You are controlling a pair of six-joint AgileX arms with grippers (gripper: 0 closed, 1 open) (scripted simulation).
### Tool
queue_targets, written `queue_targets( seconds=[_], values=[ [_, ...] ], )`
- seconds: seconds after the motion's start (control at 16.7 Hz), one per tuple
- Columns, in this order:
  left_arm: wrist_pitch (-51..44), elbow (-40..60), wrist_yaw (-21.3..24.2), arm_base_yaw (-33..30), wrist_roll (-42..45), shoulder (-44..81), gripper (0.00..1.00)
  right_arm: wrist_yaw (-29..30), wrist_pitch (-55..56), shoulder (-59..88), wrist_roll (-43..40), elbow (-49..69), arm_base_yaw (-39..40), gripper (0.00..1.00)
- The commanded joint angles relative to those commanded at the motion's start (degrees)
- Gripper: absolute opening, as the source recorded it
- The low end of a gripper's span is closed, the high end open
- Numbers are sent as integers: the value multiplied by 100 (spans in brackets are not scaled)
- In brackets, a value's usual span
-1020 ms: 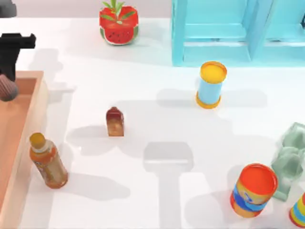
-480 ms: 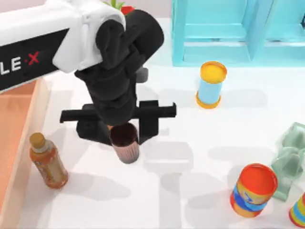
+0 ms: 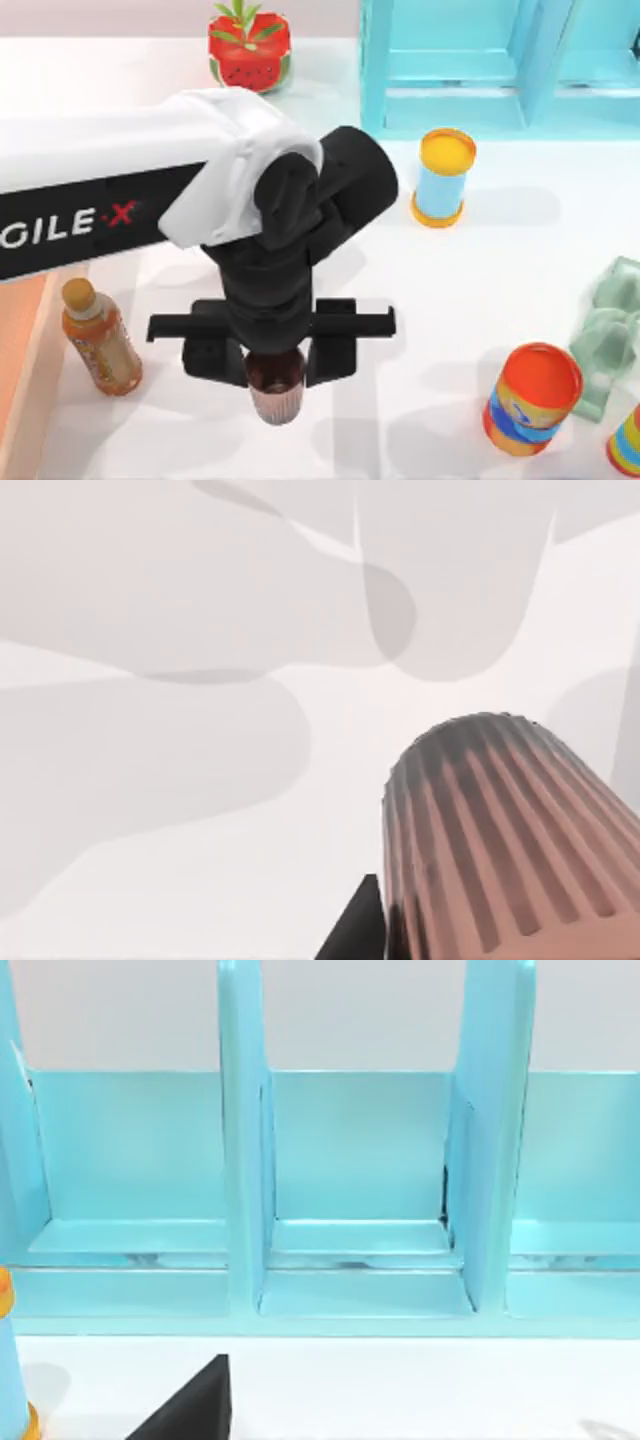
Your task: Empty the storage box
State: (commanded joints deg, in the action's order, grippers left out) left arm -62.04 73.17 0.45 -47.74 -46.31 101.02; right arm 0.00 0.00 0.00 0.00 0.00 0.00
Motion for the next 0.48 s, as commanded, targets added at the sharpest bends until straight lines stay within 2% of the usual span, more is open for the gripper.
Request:
queue_targets(
  seconds=[0.24, 0.48],
  values=[
    [90, -78, 7, 20, 16, 65, 0, 0, 0, 0, 0, 0, 0, 100],
    [797, -528, 4, 5, 7, 241, 0, 0, 0, 0, 0, 0, 0, 100]
  ],
)
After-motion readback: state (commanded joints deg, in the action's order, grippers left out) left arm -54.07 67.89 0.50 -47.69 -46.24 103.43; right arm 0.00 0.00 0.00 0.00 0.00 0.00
